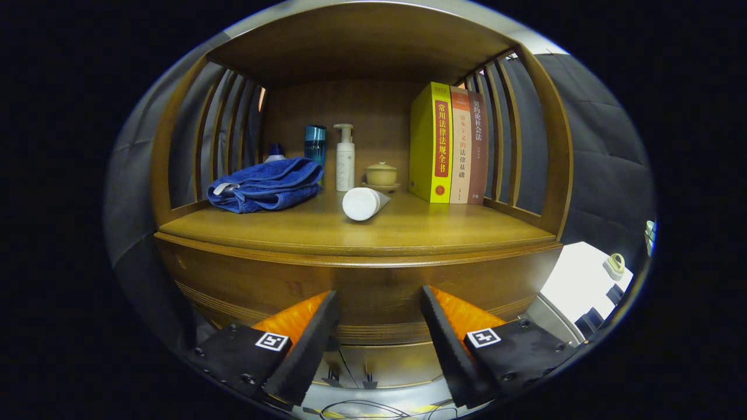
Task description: Pull open the drawer, take out the items inside it, and place them on the countertop above the cabinet.
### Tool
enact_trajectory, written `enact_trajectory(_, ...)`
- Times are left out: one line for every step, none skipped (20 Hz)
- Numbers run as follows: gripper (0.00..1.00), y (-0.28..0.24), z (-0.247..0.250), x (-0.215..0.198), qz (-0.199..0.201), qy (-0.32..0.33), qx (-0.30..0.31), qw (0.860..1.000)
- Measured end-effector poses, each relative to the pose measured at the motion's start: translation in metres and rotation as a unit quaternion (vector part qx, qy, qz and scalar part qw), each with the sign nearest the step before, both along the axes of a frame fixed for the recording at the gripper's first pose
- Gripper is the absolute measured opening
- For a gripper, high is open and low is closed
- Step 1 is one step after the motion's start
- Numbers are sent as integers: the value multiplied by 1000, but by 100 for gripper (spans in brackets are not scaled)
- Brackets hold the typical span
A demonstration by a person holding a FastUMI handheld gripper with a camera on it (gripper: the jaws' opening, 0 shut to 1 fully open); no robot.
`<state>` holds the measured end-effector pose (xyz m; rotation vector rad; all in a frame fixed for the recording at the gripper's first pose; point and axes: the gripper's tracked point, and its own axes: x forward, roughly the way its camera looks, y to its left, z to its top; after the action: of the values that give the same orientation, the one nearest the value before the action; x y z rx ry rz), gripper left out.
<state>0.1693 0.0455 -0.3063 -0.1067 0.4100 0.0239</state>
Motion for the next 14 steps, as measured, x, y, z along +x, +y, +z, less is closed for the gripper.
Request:
enact_trajectory(96, -2, 4, 0, -2, 2, 1, 1000)
enact_trajectory(97, -3, 13, 0, -3, -1, 5, 1000)
enact_trajectory(98, -4, 25, 0, -2, -8, 9, 1000)
enact_trajectory(99, -6, 41, 1, 0, -17, 13, 1000)
enact_trajectory(99, -8, 59, 1, 2, -27, 14, 1000)
enact_trajectory(99, -11, 79, 2, 3, -38, 14, 999)
enact_trajectory(99, -14, 100, 2, 3, -46, 11, 999)
enact_trajectory(98, -16, 122, 1, 5, -56, 8, 998)
enact_trajectory(98, -18, 147, 0, 8, -69, 7, 998)
enact_trajectory(98, -18, 171, -2, 10, -85, 7, 996)
enact_trajectory(98, -19, 196, -5, 14, -101, 8, 995)
enact_trajectory(98, -19, 217, -2, 17, -113, 8, 993)
enact_trajectory(98, -22, 236, -8, 20, -121, 11, 992)
enact_trajectory(98, -20, 254, -8, 23, -126, 15, 992)
